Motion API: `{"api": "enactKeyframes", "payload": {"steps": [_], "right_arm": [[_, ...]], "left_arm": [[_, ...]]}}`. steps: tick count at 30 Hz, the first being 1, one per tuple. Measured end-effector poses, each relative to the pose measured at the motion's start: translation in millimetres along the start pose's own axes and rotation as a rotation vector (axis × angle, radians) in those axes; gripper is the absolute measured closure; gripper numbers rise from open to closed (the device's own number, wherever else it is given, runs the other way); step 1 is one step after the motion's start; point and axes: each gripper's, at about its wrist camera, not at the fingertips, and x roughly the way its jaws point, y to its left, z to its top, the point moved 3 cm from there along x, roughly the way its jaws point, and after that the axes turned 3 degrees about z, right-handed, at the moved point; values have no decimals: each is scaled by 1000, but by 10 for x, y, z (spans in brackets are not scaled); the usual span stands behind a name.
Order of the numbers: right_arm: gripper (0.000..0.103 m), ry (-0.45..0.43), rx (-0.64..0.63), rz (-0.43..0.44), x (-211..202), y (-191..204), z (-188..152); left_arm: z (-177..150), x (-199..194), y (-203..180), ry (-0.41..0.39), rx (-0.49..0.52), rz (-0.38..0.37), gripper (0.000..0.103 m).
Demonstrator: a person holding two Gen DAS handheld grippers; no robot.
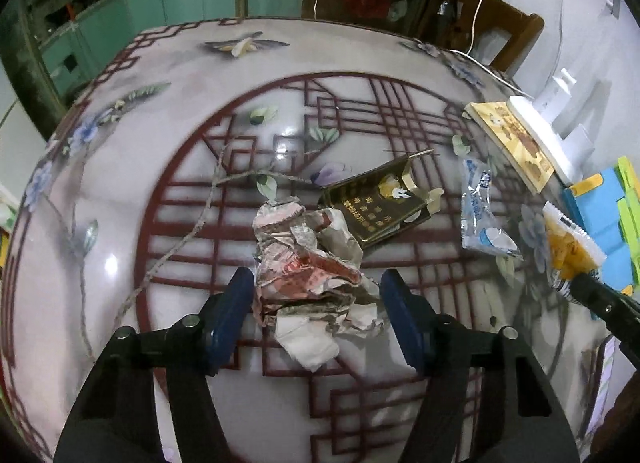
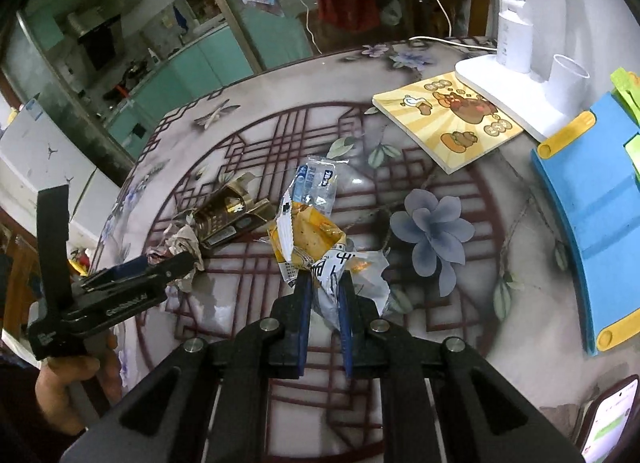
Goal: Collect trash
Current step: 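Grasp crumpled red-white paper with the left tool while the right tool grasps an orange snack bag, then carry both items to the red bin and open both tools to drop them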
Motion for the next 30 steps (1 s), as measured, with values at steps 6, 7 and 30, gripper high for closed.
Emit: {"api": "enactKeyframes", "payload": {"steps": [6,7,30], "right_arm": [[93,-12,-2,7,-75,89,-8],[93,-17,-6,8,-95,114,-4],[93,-71,-123,76,-445,1151,-212]], "left_arm": [[-3,-82,46,-2,8,-18,69],[-9,-120,55,-5,9,-24,70],[-321,-1267,514,-173,35,-2,71]]}}
